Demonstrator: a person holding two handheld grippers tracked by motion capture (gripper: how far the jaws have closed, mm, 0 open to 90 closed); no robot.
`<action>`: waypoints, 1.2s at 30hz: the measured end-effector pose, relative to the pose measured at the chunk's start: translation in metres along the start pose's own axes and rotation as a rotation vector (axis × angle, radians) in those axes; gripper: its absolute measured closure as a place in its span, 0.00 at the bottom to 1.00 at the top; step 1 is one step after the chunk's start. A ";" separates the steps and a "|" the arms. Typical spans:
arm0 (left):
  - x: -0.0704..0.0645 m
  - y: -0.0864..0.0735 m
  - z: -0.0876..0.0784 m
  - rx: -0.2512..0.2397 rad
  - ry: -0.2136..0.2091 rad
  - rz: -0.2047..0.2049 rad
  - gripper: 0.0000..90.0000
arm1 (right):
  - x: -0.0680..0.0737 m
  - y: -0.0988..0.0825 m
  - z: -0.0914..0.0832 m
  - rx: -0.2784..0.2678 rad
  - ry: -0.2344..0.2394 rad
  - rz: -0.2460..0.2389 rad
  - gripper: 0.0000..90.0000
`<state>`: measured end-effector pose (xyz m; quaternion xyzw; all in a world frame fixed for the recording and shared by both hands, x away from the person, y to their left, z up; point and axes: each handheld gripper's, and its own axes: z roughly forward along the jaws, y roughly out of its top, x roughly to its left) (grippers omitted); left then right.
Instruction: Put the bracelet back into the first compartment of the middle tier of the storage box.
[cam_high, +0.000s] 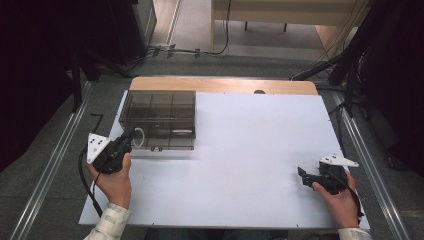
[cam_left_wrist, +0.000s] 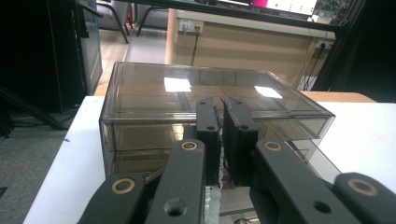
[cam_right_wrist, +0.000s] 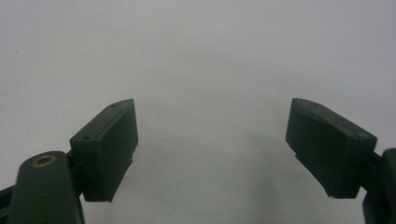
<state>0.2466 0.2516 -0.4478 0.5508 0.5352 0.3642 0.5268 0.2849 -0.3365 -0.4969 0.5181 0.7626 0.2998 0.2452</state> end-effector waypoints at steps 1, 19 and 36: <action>0.000 0.000 0.001 0.001 -0.001 0.001 0.96 | 0.000 0.000 0.000 0.001 0.001 -0.002 0.17; 0.010 -0.010 0.018 0.079 0.027 -0.001 0.96 | 0.000 0.000 0.000 0.005 0.003 0.000 0.17; 0.017 -0.018 0.025 0.155 0.072 -0.015 0.96 | 0.000 0.000 0.000 0.005 0.002 0.003 0.17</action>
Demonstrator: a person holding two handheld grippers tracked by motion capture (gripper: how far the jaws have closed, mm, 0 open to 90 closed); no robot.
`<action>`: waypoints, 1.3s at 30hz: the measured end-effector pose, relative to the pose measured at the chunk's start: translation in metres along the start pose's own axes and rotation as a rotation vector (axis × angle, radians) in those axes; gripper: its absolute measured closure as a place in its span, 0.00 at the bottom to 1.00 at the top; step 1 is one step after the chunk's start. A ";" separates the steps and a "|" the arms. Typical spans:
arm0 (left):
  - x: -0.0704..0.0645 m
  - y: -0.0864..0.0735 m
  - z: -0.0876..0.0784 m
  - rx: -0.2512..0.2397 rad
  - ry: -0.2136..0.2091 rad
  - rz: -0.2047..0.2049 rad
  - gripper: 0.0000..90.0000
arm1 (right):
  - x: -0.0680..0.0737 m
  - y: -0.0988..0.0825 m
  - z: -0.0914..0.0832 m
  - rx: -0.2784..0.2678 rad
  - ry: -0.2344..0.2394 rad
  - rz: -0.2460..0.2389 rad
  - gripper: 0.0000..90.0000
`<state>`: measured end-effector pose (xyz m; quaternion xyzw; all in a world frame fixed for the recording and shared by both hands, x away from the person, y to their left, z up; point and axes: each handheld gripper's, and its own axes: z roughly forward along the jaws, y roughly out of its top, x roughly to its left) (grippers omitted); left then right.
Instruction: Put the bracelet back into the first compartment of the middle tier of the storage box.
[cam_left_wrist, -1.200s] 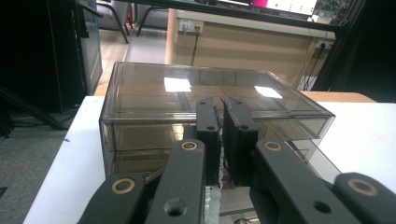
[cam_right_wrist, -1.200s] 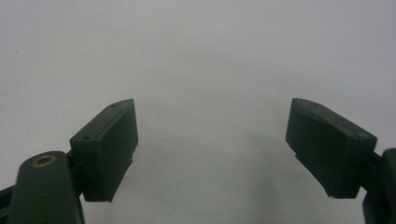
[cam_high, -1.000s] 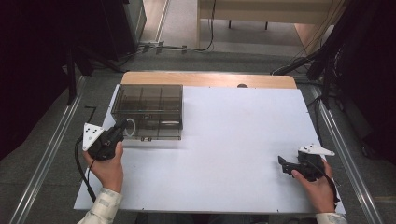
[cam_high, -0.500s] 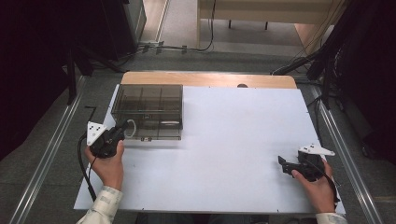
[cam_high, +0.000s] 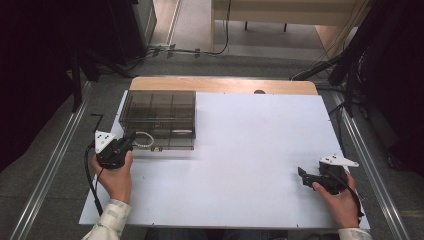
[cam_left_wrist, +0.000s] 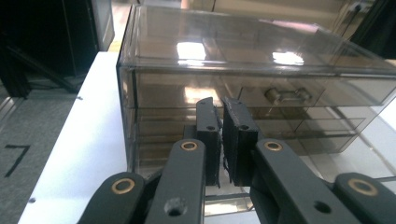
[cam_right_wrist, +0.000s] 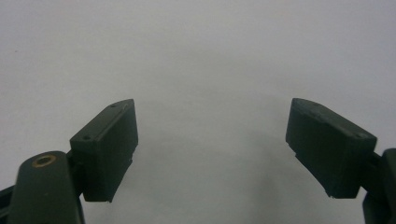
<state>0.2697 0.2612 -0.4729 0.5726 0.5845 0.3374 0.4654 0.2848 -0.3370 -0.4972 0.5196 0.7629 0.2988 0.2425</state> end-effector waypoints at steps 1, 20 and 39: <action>0.000 0.000 0.000 0.005 0.006 0.002 0.96 | 0.000 0.000 0.000 0.000 0.000 0.000 0.17; 0.016 -0.003 0.002 0.008 0.073 -0.030 0.96 | 0.001 0.000 0.000 0.000 0.000 0.002 0.17; 0.023 -0.006 0.007 0.028 0.132 -0.062 0.60 | 0.000 -0.001 -0.001 -0.004 -0.001 0.004 0.17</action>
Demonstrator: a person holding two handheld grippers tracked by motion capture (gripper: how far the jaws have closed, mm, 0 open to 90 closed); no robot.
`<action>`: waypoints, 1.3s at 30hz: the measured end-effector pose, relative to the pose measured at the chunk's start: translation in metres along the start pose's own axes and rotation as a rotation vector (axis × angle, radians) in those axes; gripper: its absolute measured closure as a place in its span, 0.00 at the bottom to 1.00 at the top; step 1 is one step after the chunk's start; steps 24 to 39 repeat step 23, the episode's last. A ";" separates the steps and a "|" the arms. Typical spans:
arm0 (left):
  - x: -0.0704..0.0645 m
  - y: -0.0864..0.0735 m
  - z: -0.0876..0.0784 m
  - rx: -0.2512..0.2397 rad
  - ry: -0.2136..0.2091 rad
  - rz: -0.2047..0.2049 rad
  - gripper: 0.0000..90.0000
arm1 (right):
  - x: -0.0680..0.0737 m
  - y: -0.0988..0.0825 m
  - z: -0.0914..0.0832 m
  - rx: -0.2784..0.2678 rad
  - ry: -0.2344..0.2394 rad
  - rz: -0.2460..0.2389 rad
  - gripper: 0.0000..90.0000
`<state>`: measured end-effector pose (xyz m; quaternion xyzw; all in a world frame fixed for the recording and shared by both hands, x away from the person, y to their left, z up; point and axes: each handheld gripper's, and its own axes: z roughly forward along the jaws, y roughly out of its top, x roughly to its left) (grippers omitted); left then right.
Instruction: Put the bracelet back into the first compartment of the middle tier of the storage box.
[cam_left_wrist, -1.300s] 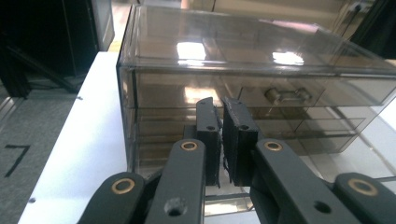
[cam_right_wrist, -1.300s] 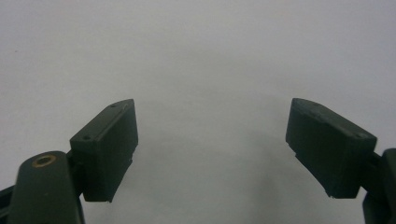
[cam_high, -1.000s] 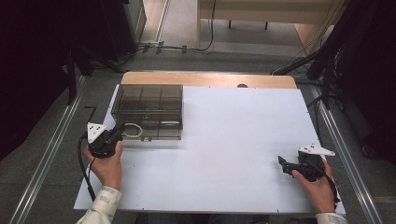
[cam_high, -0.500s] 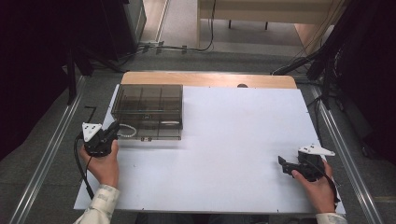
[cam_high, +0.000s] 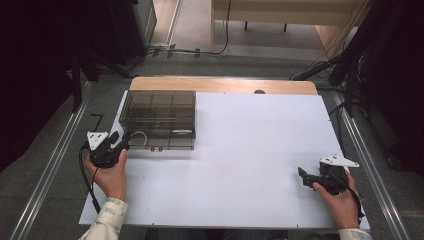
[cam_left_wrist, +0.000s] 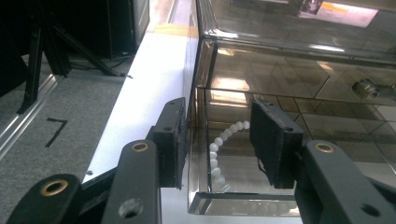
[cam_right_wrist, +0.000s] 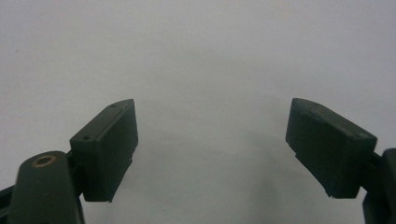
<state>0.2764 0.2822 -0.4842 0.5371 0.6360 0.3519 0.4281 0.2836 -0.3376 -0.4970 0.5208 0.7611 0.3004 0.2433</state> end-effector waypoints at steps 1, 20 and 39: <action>0.000 0.000 0.000 -0.003 0.003 0.000 0.57 | 0.000 0.000 0.000 0.000 -0.001 0.000 0.17; 0.002 -0.005 -0.025 0.053 0.022 -0.052 0.22 | -0.001 0.000 -0.001 -0.002 0.000 0.001 0.17; 0.001 -0.007 -0.034 0.067 0.010 -0.036 0.18 | 0.000 0.000 -0.001 -0.004 0.001 0.000 0.17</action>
